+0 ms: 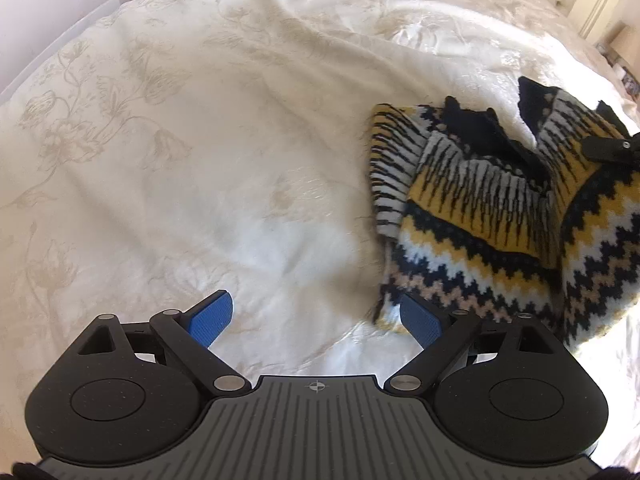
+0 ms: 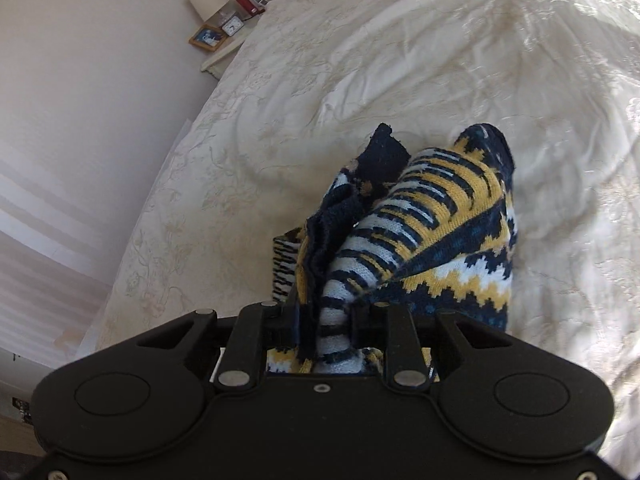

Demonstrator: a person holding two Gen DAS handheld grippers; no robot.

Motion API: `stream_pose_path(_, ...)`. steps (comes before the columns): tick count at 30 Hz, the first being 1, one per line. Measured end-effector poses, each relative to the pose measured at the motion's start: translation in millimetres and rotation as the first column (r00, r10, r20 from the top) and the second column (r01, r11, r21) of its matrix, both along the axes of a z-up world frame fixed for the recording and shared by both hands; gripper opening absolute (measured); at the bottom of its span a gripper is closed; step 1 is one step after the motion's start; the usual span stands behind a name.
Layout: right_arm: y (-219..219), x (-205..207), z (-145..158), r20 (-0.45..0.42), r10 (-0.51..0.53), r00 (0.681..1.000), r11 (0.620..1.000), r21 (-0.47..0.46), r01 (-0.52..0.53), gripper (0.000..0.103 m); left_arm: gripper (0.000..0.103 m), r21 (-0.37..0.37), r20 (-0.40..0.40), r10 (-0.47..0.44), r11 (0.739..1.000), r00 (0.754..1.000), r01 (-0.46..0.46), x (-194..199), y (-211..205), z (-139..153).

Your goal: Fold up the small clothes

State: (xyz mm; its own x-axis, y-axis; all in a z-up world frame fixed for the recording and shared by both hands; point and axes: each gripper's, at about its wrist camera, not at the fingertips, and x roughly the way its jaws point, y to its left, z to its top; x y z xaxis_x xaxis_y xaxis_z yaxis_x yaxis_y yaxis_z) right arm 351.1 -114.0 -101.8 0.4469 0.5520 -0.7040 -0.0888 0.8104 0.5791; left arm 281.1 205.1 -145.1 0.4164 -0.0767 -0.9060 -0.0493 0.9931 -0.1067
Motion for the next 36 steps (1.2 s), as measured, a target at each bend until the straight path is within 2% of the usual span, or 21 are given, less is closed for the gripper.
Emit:
stream_pose_path(6, 77, 20, -32, -0.067, 0.081, 0.994, 0.992, -0.094, -0.087, 0.033, 0.092, -0.014, -0.013, 0.025, 1.0, 1.0, -0.025, -7, 34, -4)
stream_pose_path(8, 97, 23, -41, -0.087, 0.097, 0.991, 0.982, -0.154, -0.11, 0.039, 0.092, -0.023, -0.017, 0.027, 0.999, 0.999, -0.027, -10, 41, -5)
stream_pose_path(9, 103, 25, -45, -0.098, 0.105, 0.99, 0.98, -0.16, -0.12, 0.048, 0.092, -0.026, -0.018, 0.025, 0.999, 1.0, -0.025, -10, 43, -5)
stream_pose_path(10, 109, 26, -48, -0.101, 0.115, 0.988, 0.981, -0.147, -0.129, 0.057, 0.092, -0.028, -0.019, 0.021, 0.999, 1.0, -0.022, -10, 44, -5)
stream_pose_path(11, 112, 26, -48, -0.095, 0.124, 0.988, 0.982, -0.127, -0.136, 0.06, 0.092, -0.029, -0.02, 0.017, 0.999, 1.0, -0.018, -11, 46, -5)
stream_pose_path(14, 112, 21, -38, -0.049, 0.145, 0.988, 0.987, -0.068, -0.148, 0.062, 0.092, -0.035, -0.012, 0.003, 0.999, 1.0, -0.004, -11, 47, -3)
stream_pose_path(19, 91, 8, -18, 0.014, 0.102, 0.995, 0.994, -0.047, -0.101, 0.068, 0.092, -0.044, 0.037, -0.044, 0.998, 0.998, 0.046, 1, 37, 9)
stream_pose_path(24, 50, -14, -13, 0.034, 0.004, 0.999, 0.996, -0.091, -0.001, 0.073, 0.092, -0.039, 0.117, -0.137, 0.989, 0.984, 0.142, 21, 7, 27)
stream_pose_path(28, 19, -37, -21, 0.017, -0.086, 0.996, 0.99, -0.11, 0.087, 0.08, 0.092, -0.021, 0.163, -0.258, 0.964, 0.952, 0.265, 29, -33, 32)
stream_pose_path(32, -1, -58, -27, -0.002, -0.163, 0.987, 0.978, -0.129, 0.161, 0.085, 0.092, 0.02, 0.18, -0.359, 0.932, 0.916, 0.362, 34, -73, 22)
stream_pose_path(34, -10, -69, -27, -0.005, -0.205, 0.979, 0.972, -0.117, 0.203, 0.098, 0.092, 0.047, 0.168, -0.392, 0.92, 0.904, 0.39, 37, -87, 14)
stream_pose_path(36, -16, -79, -26, -0.006, -0.232, 0.973, 0.967, -0.11, 0.23, 0.103, 0.092, 0.079, 0.158, -0.426, 0.905, 0.891, 0.418, 39, -97, 5)
